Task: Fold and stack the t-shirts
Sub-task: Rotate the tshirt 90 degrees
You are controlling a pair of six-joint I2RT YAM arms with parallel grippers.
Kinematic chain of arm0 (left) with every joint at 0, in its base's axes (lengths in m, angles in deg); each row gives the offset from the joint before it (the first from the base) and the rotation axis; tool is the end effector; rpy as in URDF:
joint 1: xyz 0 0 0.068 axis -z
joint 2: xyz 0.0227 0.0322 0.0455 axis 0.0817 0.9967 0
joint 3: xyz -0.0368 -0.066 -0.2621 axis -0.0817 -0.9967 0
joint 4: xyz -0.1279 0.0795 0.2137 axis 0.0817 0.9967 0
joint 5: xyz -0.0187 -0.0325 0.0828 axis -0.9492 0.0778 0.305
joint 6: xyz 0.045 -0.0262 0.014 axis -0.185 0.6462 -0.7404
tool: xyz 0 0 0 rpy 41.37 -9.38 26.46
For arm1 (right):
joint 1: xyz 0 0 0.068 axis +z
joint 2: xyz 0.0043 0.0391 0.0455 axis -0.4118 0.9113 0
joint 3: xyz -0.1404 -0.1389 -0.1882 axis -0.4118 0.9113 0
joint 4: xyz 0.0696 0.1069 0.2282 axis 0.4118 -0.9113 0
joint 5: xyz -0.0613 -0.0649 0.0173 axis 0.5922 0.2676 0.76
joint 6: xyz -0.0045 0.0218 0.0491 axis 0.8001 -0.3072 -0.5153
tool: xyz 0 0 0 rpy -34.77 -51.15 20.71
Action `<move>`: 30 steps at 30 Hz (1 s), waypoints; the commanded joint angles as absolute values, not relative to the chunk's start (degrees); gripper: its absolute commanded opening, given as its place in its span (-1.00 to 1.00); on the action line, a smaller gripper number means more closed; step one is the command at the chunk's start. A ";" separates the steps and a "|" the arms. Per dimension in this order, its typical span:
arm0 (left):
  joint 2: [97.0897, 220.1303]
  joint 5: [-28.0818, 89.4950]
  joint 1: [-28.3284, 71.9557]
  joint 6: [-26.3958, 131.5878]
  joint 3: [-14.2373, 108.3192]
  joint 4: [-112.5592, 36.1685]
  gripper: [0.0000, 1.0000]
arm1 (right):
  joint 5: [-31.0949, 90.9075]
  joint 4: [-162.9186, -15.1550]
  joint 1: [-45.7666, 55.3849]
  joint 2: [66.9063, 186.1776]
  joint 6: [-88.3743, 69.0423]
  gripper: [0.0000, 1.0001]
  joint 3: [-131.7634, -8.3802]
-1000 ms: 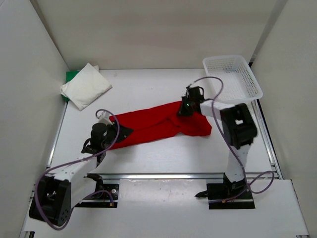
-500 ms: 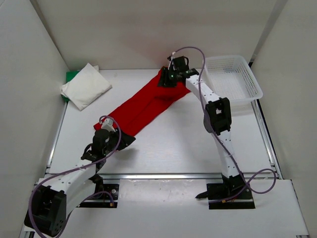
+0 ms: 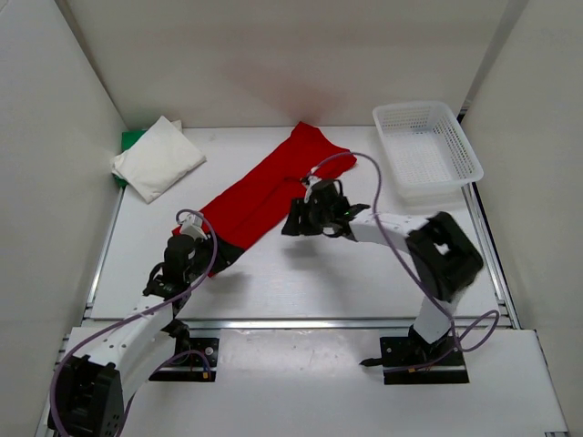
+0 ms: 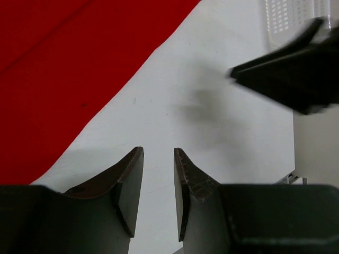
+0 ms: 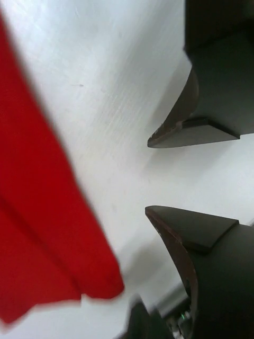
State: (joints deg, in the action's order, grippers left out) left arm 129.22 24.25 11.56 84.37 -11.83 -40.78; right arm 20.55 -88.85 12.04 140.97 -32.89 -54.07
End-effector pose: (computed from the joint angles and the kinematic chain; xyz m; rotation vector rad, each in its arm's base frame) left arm 0.1616 -0.0565 0.1705 -0.3436 2.1416 -0.8877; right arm 0.2887 0.2254 0.2174 -0.3058 2.3268 0.9414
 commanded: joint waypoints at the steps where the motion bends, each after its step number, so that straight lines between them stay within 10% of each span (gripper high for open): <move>1: 127.95 22.27 11.14 83.29 -9.74 -40.05 -0.19 | 22.60 -77.11 15.66 149.76 -40.63 -0.06 -54.55; 12: 124.78 20.77 7.88 82.59 -9.75 -38.46 -0.20 | 31.92 -76.83 20.68 167.26 -51.01 -0.25 -64.30; 17: 126.09 21.30 8.06 81.62 -9.49 -38.02 -0.19 | 27.01 -76.32 18.32 166.24 -51.46 -1.00 -62.92; 26: 133.55 28.59 22.88 78.47 -8.00 -37.59 -0.17 | 13.14 -76.47 -0.56 137.78 -40.22 -0.99 -30.39; 30: 136.64 32.28 28.96 77.06 -7.20 -34.61 -0.06 | 12.31 -79.92 -5.41 126.98 -36.95 -0.33 -22.14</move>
State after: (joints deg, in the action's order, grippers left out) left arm 136.09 27.66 26.12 79.56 -9.58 -37.22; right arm 15.44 -76.67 -5.42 132.99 -41.94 -25.97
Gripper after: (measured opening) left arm 0.460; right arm 0.283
